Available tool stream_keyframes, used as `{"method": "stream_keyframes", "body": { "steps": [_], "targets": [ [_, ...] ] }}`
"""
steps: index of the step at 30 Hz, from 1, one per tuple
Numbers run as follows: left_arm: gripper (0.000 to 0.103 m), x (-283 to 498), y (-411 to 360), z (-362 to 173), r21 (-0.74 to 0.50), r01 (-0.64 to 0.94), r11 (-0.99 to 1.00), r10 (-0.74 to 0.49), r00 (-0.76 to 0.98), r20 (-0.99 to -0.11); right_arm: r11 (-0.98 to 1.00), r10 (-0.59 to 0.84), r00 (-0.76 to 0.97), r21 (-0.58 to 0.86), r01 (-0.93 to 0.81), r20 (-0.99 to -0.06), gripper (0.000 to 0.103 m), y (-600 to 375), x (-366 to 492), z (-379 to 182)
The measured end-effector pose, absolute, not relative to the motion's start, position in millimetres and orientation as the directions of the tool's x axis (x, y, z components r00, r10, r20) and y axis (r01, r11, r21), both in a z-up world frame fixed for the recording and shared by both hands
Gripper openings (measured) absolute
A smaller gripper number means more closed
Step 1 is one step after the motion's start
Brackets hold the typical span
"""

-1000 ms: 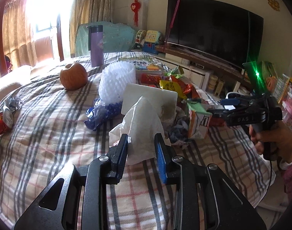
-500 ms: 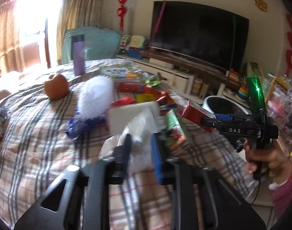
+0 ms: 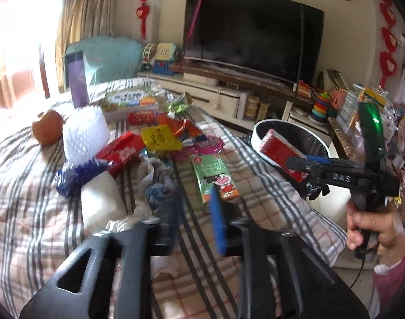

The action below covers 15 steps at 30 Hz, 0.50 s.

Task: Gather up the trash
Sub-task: 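Carry the green milk carton and red box over the trash bin with both tools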

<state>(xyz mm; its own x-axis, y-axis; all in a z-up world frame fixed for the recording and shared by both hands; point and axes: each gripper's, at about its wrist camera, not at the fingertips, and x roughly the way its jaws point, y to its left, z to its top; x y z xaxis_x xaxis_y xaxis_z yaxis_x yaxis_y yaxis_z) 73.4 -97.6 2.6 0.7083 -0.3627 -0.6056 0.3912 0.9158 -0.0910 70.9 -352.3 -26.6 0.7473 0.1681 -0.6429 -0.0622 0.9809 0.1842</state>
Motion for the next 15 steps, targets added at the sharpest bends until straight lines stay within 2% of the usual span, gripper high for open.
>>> {"method": "stream_keyframes", "body": {
  "steps": [5, 9, 12, 15],
  "targets": [
    [0.049, 82, -117, -9, -0.091, 0.405, 0.91, -0.365, 0.674, -0.642, 0.983, 0.145, 0.762, 0.18, -0.038, -0.632, 0.06, -359, 57, -26],
    [0.066, 88, -146, -16, -0.035, 0.424, 0.905, -0.338, 0.666, -0.665, 0.979, 0.132, 0.771, 0.205, -0.002, -0.623, 0.06, -373, 46, -26],
    [0.073, 97, -164, -24, 0.031, 0.401, 0.916, -0.27, 0.669, -0.692, 0.976, 0.128, 0.772, 0.217, 0.012, -0.622, 0.06, -382, 40, -26],
    [0.073, 106, -177, -34, 0.073, 0.396, 0.915, -0.227, 0.658, -0.718, 0.977, 0.118, 0.774, 0.211, 0.021, -0.622, 0.06, -387, 34, -25]
  ]
}}
